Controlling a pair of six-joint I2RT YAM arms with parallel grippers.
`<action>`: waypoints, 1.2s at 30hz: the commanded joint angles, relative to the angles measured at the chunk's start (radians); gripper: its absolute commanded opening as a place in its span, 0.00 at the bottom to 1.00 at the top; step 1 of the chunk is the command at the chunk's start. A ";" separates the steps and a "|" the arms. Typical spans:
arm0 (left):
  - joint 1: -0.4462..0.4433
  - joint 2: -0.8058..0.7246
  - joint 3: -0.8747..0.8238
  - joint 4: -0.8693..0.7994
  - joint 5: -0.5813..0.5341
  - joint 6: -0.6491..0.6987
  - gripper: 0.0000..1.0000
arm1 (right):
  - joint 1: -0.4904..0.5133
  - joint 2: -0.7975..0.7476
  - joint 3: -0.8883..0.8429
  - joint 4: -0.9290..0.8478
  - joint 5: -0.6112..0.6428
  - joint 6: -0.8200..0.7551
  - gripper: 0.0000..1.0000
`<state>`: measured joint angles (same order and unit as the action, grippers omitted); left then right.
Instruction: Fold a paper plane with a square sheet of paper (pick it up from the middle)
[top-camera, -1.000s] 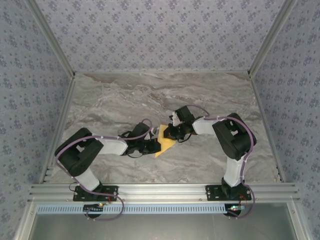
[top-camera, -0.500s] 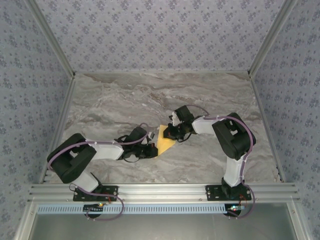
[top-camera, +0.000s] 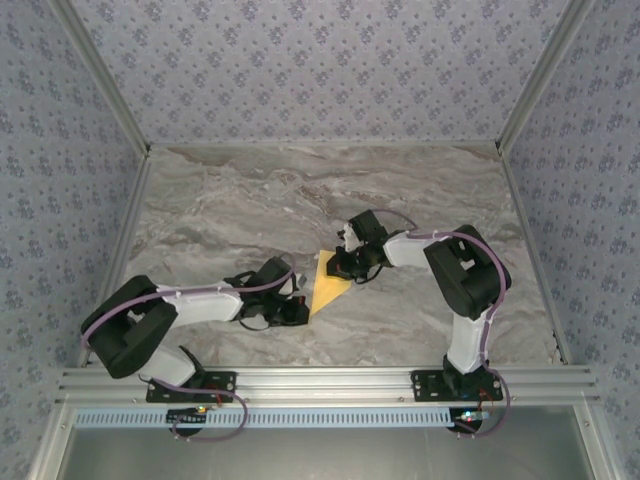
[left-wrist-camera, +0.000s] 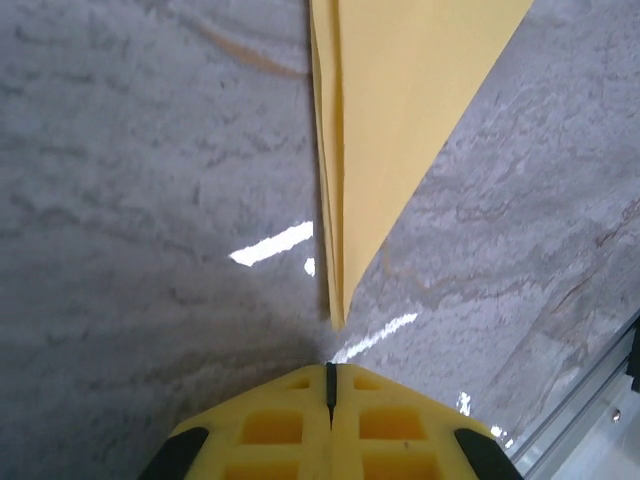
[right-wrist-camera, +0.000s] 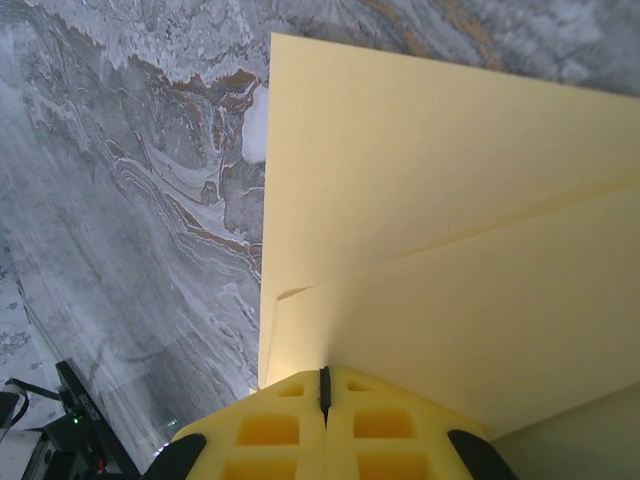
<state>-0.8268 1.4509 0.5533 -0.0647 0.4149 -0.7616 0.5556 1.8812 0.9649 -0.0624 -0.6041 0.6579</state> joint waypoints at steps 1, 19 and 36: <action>0.009 -0.072 0.091 -0.103 -0.047 0.032 0.08 | 0.002 -0.003 0.027 -0.082 0.061 -0.010 0.00; 0.139 -0.207 0.149 -0.143 -0.424 -0.056 0.97 | -0.026 -0.263 -0.128 -0.003 0.257 0.240 0.52; 0.239 -0.126 0.135 -0.073 -0.205 -0.142 0.99 | 0.023 -0.131 -0.117 0.215 0.120 0.293 0.28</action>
<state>-0.6022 1.3159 0.7025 -0.1722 0.1482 -0.8837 0.5724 1.7493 0.8543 0.0910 -0.4580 0.9241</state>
